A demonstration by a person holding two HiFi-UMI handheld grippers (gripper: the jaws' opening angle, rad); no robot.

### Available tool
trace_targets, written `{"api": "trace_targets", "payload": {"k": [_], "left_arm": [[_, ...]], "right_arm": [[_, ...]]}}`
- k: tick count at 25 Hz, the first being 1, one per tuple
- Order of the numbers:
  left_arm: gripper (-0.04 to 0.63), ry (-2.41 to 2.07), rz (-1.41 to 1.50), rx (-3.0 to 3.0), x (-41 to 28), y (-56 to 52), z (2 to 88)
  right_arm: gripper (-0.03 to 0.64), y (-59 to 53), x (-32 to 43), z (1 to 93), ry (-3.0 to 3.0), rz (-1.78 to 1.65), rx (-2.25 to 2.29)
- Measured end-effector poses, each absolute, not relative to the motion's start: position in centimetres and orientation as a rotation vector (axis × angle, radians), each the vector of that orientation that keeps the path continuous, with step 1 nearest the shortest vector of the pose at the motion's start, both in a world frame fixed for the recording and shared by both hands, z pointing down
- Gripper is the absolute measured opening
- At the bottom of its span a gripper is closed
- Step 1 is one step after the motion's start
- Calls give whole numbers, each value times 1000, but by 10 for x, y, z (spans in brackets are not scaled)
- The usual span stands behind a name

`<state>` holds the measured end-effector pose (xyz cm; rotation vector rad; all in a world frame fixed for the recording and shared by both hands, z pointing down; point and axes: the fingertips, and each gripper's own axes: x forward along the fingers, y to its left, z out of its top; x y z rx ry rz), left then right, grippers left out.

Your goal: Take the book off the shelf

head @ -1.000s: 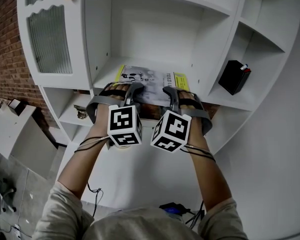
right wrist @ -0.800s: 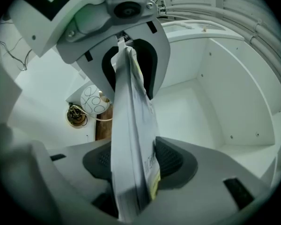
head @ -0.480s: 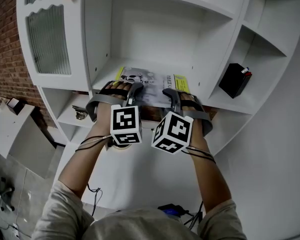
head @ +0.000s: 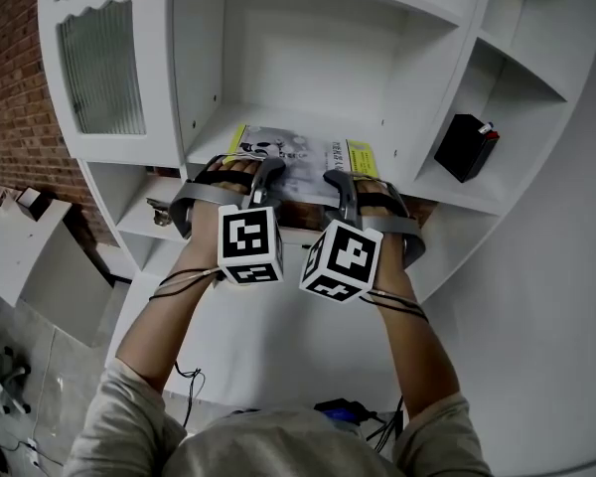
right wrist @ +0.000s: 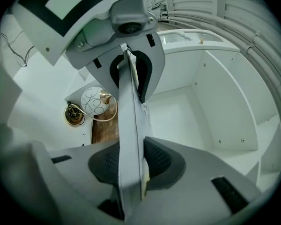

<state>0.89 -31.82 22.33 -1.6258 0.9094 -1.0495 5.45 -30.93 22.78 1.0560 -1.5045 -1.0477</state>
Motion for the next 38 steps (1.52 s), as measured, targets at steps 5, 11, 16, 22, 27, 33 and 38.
{"api": "trace_targets", "payload": {"k": [5,11,16,22,27,33,38], "left_arm": [[89,934,-1009,-1580,6,-298,224],[89,957,-973,-1544,4,-276,230],[87,962,-969,-1534,4,-261,236],[86,975,-954,-1498,3,-246,240],[84,990,-931,-1458,2,-238,240],[83,1011,-906,-1428,0,-230,244],[83,1020,-899,-1425,-1,-221,246]], "right_arm": [[91,-289,52,229,-1484,-1072,1085],[89,-267,51,235,-1450,-1117,1137],[87,-252,50,241,-1448,-1127,1154],[87,-236,49,245,-1439,-1137,1169],[84,-227,49,244,-1418,-1148,1190],[83,-218,49,247,-1387,-1172,1210],[81,-209,48,248,-1375,-1187,1226]]}}
